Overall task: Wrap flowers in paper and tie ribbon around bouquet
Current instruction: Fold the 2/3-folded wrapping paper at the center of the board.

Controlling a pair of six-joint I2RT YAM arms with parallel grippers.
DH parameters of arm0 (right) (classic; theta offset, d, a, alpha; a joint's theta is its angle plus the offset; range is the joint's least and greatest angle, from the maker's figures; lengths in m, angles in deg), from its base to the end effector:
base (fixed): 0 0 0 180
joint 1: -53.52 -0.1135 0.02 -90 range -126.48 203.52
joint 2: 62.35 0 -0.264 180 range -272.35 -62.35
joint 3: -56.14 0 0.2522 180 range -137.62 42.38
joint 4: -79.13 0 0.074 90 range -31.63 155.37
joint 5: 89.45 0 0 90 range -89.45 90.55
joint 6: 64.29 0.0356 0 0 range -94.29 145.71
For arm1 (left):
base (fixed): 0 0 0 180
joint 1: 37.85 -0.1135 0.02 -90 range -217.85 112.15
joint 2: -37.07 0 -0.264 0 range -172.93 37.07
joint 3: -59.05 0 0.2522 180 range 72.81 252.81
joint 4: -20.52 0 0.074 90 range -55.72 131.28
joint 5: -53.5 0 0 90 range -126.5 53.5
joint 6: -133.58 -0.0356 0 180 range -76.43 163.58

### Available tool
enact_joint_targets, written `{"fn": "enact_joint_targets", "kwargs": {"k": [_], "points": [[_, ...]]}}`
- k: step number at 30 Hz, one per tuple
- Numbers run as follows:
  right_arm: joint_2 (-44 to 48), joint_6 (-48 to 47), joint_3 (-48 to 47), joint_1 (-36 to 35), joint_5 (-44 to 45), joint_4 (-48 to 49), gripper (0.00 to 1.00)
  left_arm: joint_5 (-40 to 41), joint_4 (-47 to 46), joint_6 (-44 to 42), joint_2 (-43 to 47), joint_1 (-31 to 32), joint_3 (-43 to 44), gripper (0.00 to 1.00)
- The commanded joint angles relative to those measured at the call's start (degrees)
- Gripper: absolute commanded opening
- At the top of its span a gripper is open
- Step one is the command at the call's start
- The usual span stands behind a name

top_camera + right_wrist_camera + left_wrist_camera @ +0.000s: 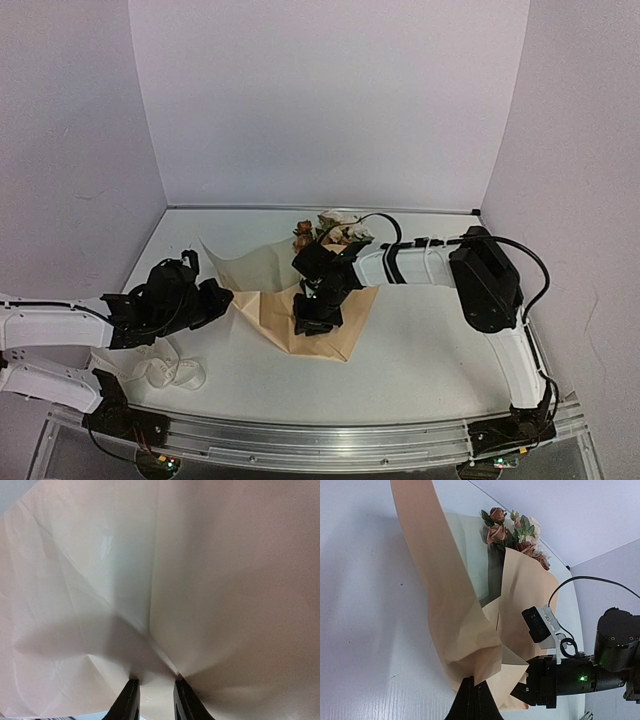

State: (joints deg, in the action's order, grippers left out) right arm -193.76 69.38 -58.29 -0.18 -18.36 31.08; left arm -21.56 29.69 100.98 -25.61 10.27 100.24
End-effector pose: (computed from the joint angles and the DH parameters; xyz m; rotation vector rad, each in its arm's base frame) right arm 0.2756 0.3947 0.1402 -0.3708 2.9660 0.8252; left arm 0.1582 -0.1627 0.2004 -0.3406 2.1723 -0.8205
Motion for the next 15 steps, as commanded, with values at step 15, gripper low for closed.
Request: {"fn": "enact_joint_targets", "kwargs": {"k": [15], "points": [[-1.93, -2.01, -4.24, -0.02, -1.18, 3.53, 0.15, 3.92, 7.14, 4.69, 0.01, 0.31, 2.73, 0.0]]}}
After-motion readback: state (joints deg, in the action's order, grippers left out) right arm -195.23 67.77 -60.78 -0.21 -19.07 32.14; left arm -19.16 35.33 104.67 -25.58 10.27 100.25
